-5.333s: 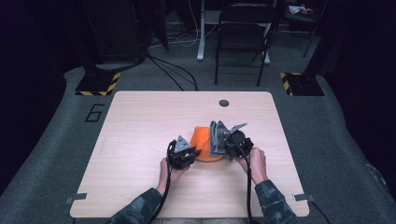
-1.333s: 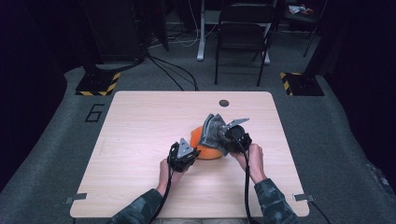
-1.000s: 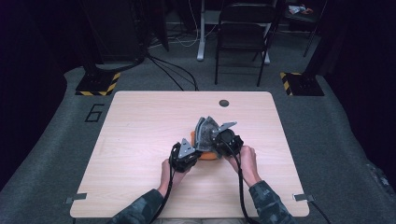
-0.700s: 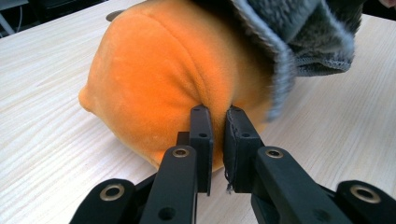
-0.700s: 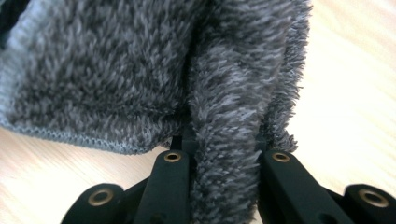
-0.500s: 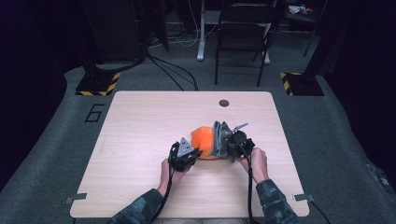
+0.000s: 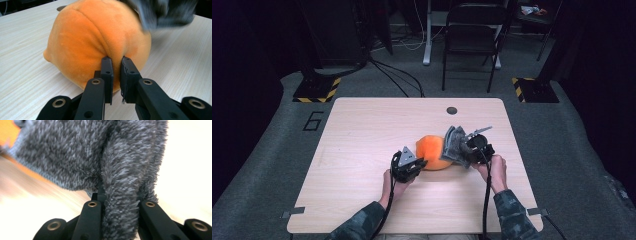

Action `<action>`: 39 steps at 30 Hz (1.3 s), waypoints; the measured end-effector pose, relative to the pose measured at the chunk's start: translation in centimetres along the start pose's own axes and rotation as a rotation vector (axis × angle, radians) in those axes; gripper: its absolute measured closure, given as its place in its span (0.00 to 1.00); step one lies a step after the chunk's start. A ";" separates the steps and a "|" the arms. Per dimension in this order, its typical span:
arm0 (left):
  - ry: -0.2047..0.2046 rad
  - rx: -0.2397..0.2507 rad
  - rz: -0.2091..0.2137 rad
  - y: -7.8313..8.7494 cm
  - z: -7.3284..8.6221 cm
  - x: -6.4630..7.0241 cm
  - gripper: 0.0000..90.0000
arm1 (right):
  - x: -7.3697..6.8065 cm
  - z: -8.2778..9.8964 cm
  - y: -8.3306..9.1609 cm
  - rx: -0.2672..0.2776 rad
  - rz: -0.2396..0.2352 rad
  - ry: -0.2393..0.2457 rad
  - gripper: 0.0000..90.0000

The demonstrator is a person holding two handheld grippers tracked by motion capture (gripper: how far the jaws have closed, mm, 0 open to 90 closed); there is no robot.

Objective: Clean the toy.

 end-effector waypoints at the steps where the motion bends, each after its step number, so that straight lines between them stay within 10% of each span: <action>1: 0.000 0.001 0.001 0.0 0.0 0.0 0.91 | -0.6 -0.3 0.6 0.042 -0.024 0.008 0.87; 6: 0.005 0.002 0.006 0.0 -0.1 0.0 0.87 | -3.5 -0.3 -0.7 0.028 -0.033 0.088 0.87; 14: -0.033 -0.080 -0.050 0.6 -0.3 0.1 0.59 | -3.1 0.2 -2.8 0.013 -0.028 0.071 0.87; 22: -0.064 -0.070 -0.092 -0.5 0.2 0.4 0.90 | -3.0 0.2 -2.6 0.007 -0.035 0.071 0.87; 32: -0.088 0.035 -0.032 1.4 -1.9 0.7 0.93 | -6.0 -1.6 1.8 0.146 -0.022 0.164 0.87; 39: -0.043 0.024 -0.012 0.8 -1.3 0.4 0.93 | -5.4 -0.5 -1.3 0.081 0.017 0.158 0.87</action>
Point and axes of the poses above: each handheld gripper's, and its own axes: y roughly backward along the jaws, z roughly out of its underside, x roughly to its right, the point moved 3 cm from there along -y, roughly forward along the jaws, and after that the axes turned 11 degrees about -y, right-handed, at the moved point
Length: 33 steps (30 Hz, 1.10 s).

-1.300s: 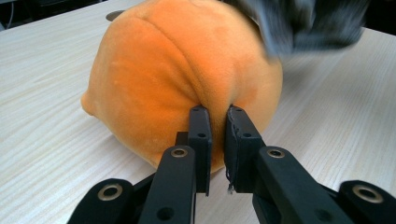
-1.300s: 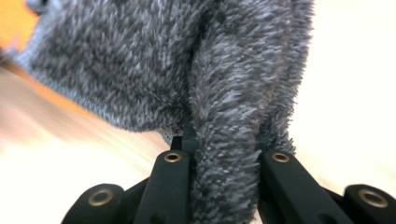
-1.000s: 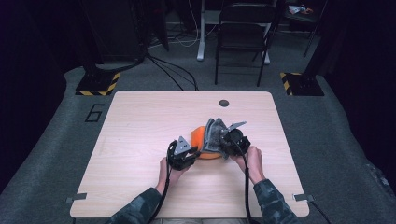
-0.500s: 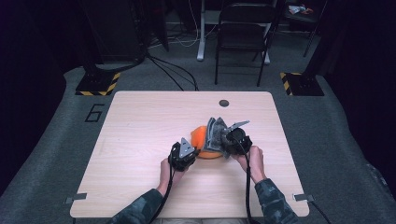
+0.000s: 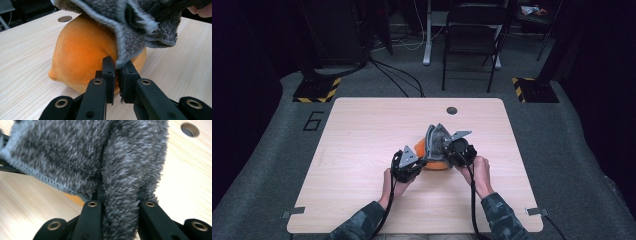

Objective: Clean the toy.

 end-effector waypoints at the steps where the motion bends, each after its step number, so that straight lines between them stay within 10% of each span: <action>1: -0.001 -0.004 0.000 0.0 0.0 0.0 0.93 | 0.2 0.1 0.0 -0.005 0.005 -0.005 0.87; 20: 0.031 0.005 0.006 0.0 0.4 -0.5 0.93 | 5.4 4.2 -4.3 -0.199 0.084 -0.131 0.87; 27: 0.023 0.015 0.021 0.0 0.2 -0.3 0.93 | 5.0 1.7 -0.6 -0.079 0.053 -0.115 0.87; 33: 0.019 0.016 0.027 -0.1 0.1 0.1 0.92 | 1.2 -0.8 2.8 0.050 -0.049 -0.057 0.87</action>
Point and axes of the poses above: each handheld gripper's, and its own axes: y roughly backward along the jaws, z roughly out of its underside, x roughly to its right, the point moved 3 cm from there along -y, roughly forward along the jaws, and after that the axes turned 11 degrees about -y, right-handed, at the moved point
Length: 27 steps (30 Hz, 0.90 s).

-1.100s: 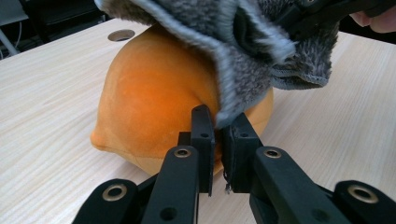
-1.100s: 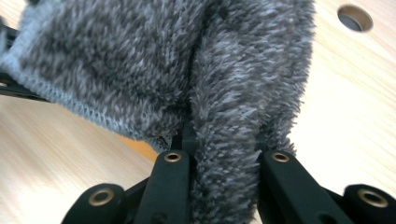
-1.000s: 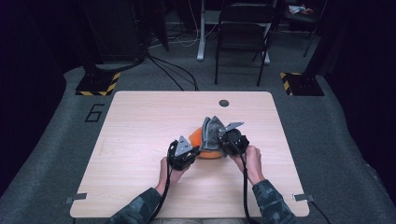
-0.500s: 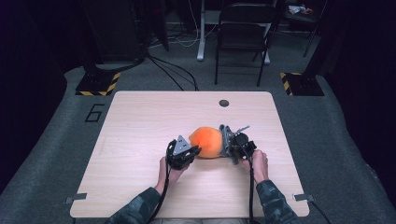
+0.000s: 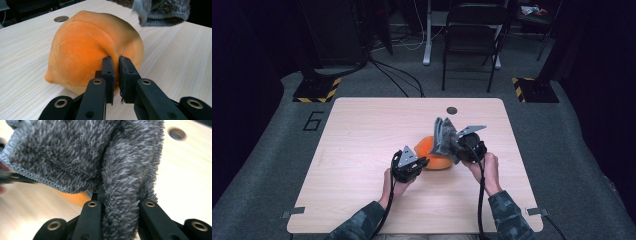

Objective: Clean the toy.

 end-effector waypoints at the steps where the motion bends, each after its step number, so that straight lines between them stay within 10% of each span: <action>1: -0.003 0.001 -0.002 0.0 0.0 0.0 0.92 | -0.7 0.0 -0.3 -0.012 -0.004 0.018 0.87; 4: -0.003 -0.009 0.005 0.0 0.1 0.0 0.92 | -1.4 0.8 -2.1 -0.064 0.020 0.082 0.87; 27: 0.016 -0.013 -0.005 0.0 0.5 -0.5 0.93 | 4.5 4.8 -6.0 -0.254 0.116 -0.070 0.86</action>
Point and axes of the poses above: each handheld gripper's, and its own axes: y roughly backward along the jaws, z roughly out of its underside, x roughly to its right, the point moved 3 cm from there along -y, roughly forward along the jaws, and after that the axes turned 11 degrees about -y, right-handed, at the moved point
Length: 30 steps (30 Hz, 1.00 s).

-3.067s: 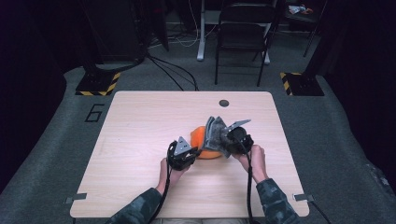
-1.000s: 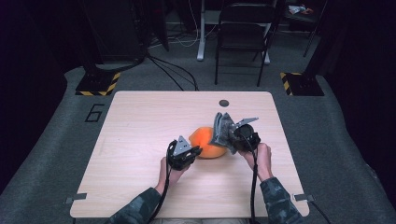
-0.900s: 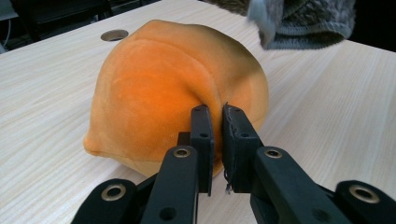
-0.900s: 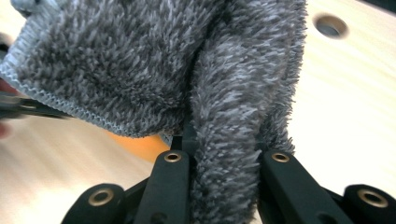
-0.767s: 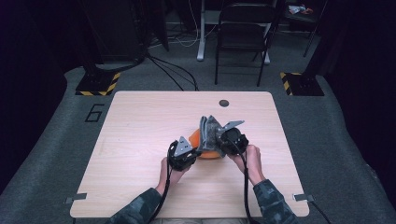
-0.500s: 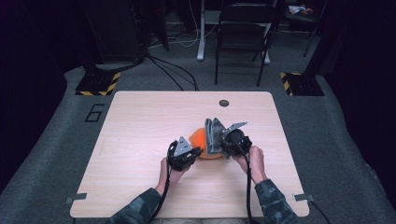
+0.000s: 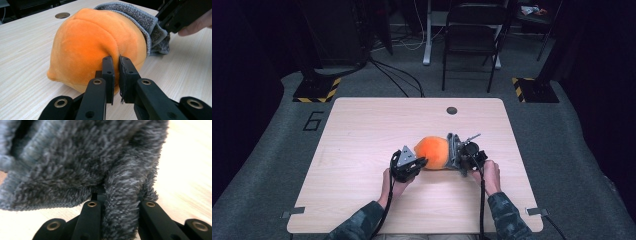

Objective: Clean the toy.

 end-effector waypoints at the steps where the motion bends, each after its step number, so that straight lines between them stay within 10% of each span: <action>1: 0.004 0.003 -0.004 0.0 0.0 0.0 0.93 | 0.1 -0.3 0.7 0.016 0.010 0.002 0.86; 9: 0.001 0.000 -0.002 0.0 0.0 0.0 0.92 | -1.5 -2.2 6.3 0.218 -0.073 0.014 0.86; 14: 0.008 0.005 -0.002 0.0 0.0 0.0 0.88 | -3.9 -2.0 4.4 0.157 -0.057 0.097 0.86; 23: 0.006 -0.099 -0.049 0.1 0.7 -0.1 0.44 | -3.4 -1.8 3.5 0.142 -0.069 0.075 0.86; 30: 0.005 -0.093 -0.050 -1.2 1.2 0.0 0.84 | -3.2 -1.7 3.3 0.143 -0.073 0.064 0.86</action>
Point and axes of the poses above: each handheld gripper's, and its own axes: y roughly backward along the jaws, z roughly out of its underside, x roughly to its right, the point moved 3 cm from there along -y, roughly forward along the jaws, and after that the axes turned 11 degrees about -y, right-handed, at the moved point
